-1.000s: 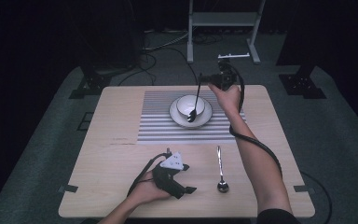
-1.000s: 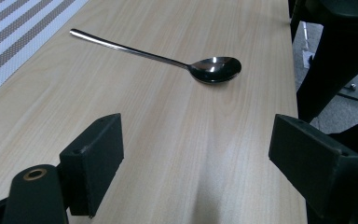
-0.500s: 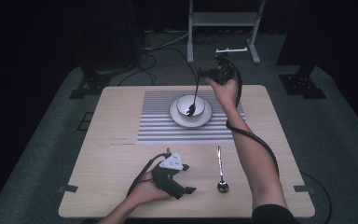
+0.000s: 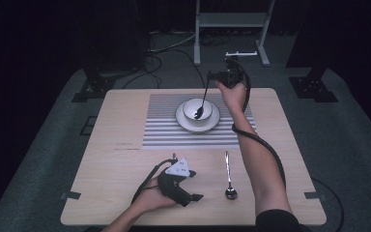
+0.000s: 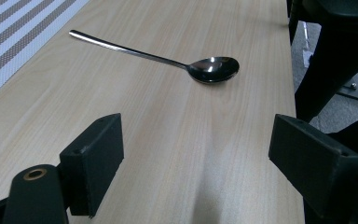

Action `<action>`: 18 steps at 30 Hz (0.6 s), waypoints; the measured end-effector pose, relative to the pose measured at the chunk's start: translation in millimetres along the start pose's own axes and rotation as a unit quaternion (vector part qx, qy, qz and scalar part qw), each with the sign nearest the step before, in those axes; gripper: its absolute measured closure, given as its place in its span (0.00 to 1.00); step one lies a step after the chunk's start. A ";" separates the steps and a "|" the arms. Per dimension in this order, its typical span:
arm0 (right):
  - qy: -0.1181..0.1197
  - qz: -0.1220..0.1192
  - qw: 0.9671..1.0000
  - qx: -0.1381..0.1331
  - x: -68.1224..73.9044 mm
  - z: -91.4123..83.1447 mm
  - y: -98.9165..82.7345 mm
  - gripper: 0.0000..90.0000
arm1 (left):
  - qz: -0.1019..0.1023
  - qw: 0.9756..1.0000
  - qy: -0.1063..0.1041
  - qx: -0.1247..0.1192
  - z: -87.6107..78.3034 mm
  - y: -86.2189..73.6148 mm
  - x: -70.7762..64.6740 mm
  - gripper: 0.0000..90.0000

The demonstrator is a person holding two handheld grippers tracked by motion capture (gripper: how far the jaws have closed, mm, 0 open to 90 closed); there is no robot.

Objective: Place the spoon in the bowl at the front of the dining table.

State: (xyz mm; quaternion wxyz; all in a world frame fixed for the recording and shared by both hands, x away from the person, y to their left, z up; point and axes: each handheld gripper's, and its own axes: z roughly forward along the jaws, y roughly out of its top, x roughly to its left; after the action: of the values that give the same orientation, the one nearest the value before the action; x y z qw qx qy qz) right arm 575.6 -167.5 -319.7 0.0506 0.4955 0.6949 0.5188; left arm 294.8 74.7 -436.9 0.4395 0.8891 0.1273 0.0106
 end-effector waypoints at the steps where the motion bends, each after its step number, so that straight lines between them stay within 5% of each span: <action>1: -0.002 0.000 1.000 0.000 -0.3 0.1 0.1 0.98 | 0.001 1.000 0.000 0.001 0.0 0.0 -0.2 0.19; 18: -0.028 -0.016 0.999 0.004 -6.5 -1.0 -4.2 0.98 | 0.008 1.000 0.002 0.004 -0.1 -0.2 -1.0 0.19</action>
State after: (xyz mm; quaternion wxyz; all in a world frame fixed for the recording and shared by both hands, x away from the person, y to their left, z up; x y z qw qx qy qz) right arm 575.6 -172.8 -325.4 0.0768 0.4988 0.7031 0.5010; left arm 293.8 74.7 -436.9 0.4356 0.8918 0.1209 0.0160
